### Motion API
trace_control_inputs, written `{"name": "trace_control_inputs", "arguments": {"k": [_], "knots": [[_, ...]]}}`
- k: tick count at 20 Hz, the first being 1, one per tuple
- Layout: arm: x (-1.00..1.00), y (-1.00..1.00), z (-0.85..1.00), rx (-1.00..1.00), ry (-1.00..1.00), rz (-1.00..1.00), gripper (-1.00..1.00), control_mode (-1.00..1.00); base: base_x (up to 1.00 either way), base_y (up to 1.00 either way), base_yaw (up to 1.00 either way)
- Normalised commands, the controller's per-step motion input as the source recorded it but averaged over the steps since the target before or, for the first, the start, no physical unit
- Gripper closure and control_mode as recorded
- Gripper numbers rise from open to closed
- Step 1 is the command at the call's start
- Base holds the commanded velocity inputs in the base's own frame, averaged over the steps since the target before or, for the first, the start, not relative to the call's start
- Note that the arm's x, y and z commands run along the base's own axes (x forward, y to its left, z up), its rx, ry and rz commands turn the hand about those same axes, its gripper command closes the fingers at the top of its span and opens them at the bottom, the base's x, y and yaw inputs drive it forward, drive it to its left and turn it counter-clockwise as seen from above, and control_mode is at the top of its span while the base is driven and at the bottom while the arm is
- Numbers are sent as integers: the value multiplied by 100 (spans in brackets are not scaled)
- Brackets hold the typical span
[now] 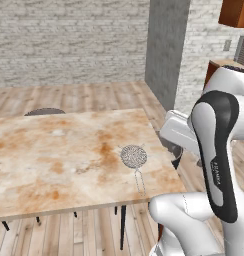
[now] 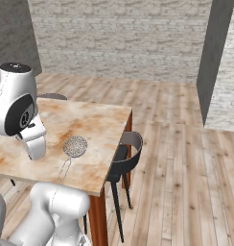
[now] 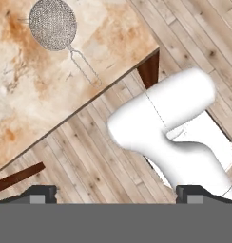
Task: Pick the pot and strainer and place them in the sink. Then turn on the water.
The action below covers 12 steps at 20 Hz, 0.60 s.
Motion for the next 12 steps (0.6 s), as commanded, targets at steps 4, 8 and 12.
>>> {"name": "trace_control_inputs", "arguments": {"k": [4,8,12], "knots": [[28,-9,-43,-1,0,18,-100,-100,0,0,0],[27,1,-43,-5,0,19,-100,-100,0,0,0],[3,0,-22,-3,0,13,-100,-100,0,0,0]]}}
